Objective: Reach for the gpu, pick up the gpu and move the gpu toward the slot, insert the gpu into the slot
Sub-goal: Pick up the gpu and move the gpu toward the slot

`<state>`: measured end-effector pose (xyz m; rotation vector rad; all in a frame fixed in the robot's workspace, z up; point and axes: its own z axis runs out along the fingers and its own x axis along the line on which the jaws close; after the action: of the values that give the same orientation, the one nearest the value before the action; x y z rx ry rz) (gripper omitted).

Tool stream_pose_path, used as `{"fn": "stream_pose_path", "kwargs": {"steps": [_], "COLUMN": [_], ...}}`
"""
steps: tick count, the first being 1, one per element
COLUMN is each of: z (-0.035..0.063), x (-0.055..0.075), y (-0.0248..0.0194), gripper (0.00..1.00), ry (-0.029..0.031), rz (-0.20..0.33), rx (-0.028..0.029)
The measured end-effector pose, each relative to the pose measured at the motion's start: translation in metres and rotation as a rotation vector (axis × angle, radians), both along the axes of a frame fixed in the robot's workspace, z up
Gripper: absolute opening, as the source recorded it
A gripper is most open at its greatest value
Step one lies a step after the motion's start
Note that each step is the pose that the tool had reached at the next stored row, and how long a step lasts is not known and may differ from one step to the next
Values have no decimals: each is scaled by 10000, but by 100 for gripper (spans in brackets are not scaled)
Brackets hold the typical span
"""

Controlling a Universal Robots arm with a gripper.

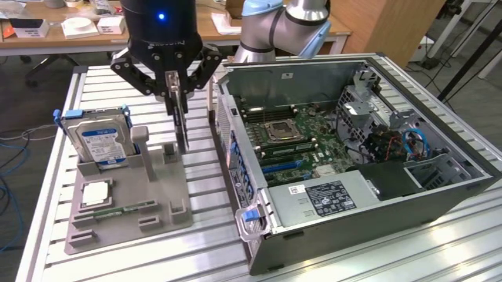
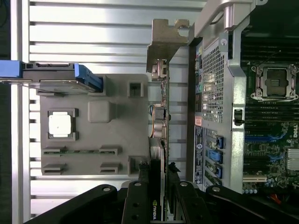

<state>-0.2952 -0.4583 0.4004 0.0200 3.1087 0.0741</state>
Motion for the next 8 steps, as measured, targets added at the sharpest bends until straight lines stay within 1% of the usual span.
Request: {"fn": "stream_pose_path", "kwargs": {"steps": [4,8], "z": [4,5], "x": [31,99], "y": [0,0], "gripper": [26,26], "ry": [6,7], "rz": [-1,-1], "rx": [1,-1]}}
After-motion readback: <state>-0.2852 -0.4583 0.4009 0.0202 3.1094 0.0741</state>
